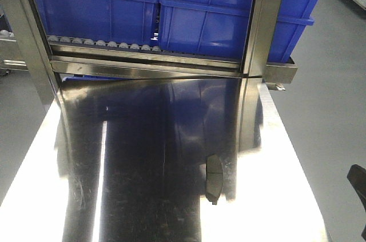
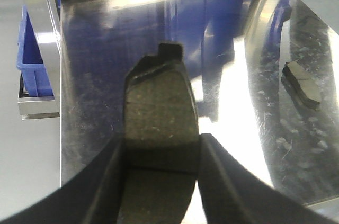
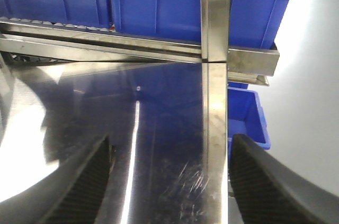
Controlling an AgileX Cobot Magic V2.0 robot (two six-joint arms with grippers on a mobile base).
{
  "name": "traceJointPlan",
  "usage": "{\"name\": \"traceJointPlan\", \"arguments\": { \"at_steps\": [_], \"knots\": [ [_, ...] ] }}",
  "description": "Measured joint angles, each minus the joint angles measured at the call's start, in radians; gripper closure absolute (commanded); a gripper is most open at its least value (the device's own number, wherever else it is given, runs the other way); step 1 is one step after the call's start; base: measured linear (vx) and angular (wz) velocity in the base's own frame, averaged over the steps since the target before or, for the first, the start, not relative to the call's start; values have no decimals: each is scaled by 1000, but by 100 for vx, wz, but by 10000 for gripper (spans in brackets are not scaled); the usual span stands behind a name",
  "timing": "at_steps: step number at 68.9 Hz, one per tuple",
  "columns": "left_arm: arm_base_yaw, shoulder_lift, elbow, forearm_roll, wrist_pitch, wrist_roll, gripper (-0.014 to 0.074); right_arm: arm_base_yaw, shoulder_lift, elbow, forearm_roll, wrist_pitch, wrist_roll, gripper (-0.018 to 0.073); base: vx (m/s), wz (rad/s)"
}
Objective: Move and align brake pads A on conveyor
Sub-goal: 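Move the right gripper down toward the other brake pad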
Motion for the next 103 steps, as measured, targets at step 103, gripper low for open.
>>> {"name": "traceJointPlan", "arguments": {
  "at_steps": [103],
  "knots": [
    [0,-1,0,0,0,0,603,272,1415,-924,110,635,181,120,0,0]
  ]
}}
